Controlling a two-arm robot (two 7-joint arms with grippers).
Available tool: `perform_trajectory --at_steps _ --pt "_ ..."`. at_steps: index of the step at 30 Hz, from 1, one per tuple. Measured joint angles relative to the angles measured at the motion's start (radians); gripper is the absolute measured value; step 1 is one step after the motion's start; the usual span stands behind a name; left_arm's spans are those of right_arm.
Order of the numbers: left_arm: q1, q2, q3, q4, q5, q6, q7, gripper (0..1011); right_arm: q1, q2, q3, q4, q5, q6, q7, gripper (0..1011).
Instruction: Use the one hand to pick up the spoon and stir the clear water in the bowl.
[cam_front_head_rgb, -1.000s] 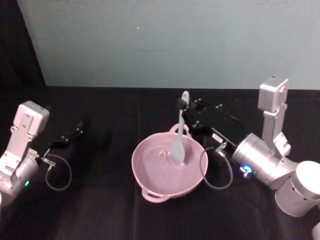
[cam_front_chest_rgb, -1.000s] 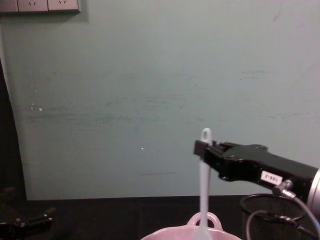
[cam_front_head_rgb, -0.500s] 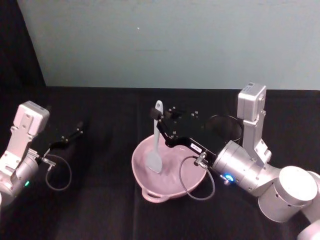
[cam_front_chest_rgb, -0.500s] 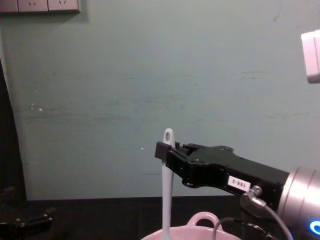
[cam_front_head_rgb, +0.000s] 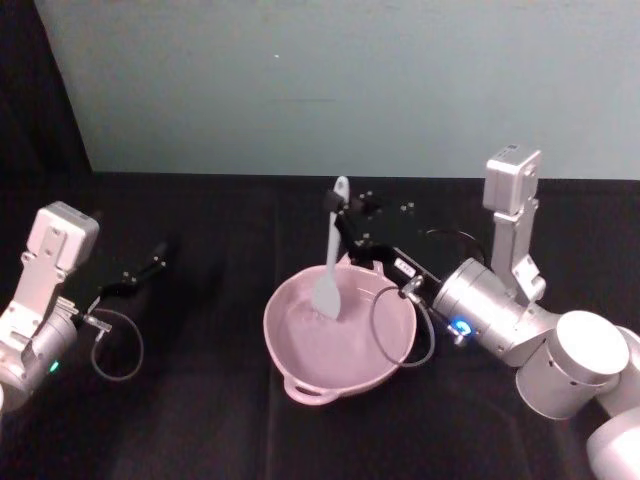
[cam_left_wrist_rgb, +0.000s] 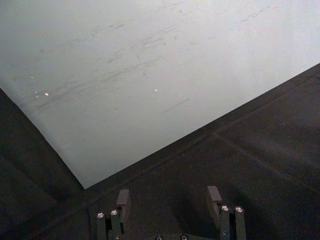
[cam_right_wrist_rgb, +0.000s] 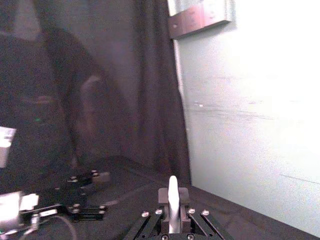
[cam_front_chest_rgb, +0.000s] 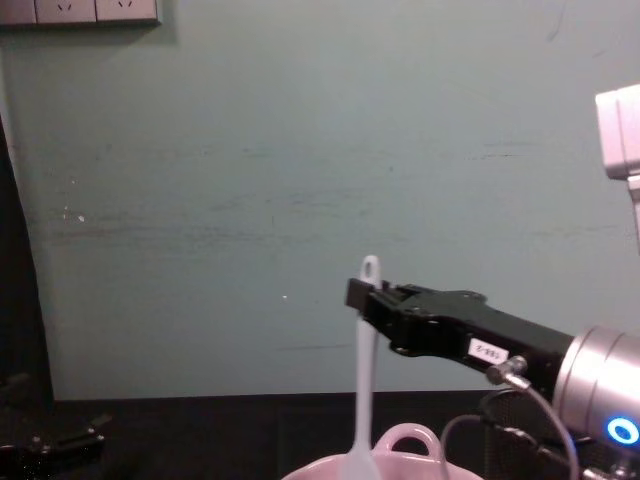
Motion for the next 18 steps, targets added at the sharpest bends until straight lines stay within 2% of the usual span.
perform_trajectory --at_steps 5,11,18 --pt "0.000 0.000 0.000 0.000 0.000 0.000 0.000 1005 -0.001 0.014 0.028 0.005 -0.011 -0.001 -0.027 124" --pt "0.000 0.000 0.000 0.000 0.000 0.000 0.000 1005 -0.023 0.041 0.060 -0.029 -0.023 -0.002 -0.046 124" --pt "0.000 0.000 0.000 0.000 0.000 0.000 0.000 1005 -0.062 0.068 0.065 -0.087 -0.035 0.019 -0.044 124"
